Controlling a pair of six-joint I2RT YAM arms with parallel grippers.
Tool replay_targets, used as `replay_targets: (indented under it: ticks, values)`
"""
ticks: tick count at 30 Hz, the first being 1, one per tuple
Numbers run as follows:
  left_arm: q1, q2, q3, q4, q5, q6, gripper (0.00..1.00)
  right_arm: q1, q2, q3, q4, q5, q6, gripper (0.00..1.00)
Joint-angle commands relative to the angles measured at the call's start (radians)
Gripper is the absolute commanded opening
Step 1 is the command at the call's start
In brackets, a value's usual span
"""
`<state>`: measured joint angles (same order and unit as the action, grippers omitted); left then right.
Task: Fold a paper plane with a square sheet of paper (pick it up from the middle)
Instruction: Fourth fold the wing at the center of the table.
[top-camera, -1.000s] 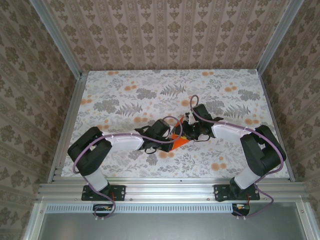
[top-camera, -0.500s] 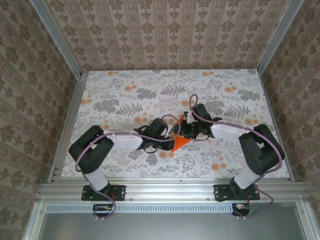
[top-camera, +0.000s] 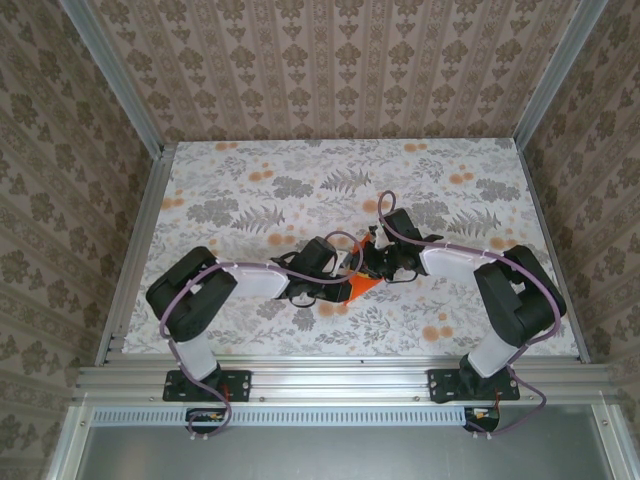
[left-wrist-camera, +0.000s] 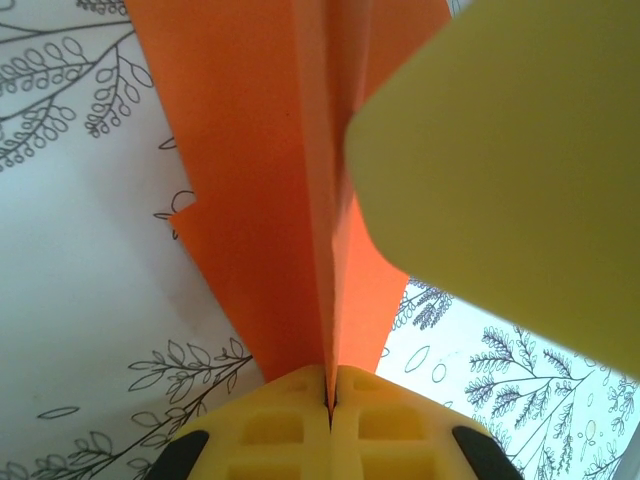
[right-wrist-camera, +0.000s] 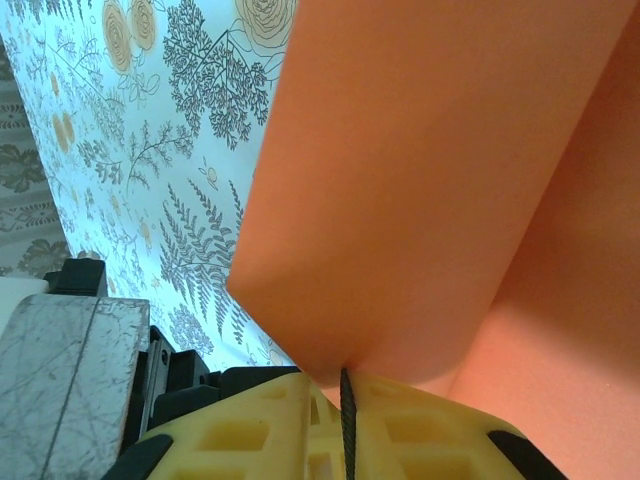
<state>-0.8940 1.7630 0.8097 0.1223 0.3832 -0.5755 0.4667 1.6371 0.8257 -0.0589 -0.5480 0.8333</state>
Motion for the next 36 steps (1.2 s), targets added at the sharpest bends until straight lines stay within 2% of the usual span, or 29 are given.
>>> replay_targets:
  ticks: [1,12,19,24,28,36]
  values:
    - [0.003,0.03,0.003,-0.013,0.034,-0.01,0.02,0.003,-0.023,0.013,0.074,-0.056,0.02,0.16]
    - [0.011,0.032,0.004,-0.019,0.046,-0.017,0.03,-0.011,0.061,0.043,0.058,0.021,0.009,0.14]
    - [0.01,0.014,-0.01,-0.033,0.016,-0.018,0.19,-0.031,0.081,0.041,0.048,0.062,0.008,0.13]
    - [0.009,0.004,-0.013,-0.043,0.013,-0.014,0.22,-0.033,0.1,0.04,0.053,0.068,0.009,0.13]
    - [0.007,-0.008,-0.02,-0.049,0.01,-0.009,0.21,-0.037,0.107,0.038,0.053,0.074,0.01,0.13]
    - [0.005,-0.016,-0.021,-0.061,0.006,0.002,0.07,-0.048,0.11,0.041,0.05,0.081,0.015,0.13]
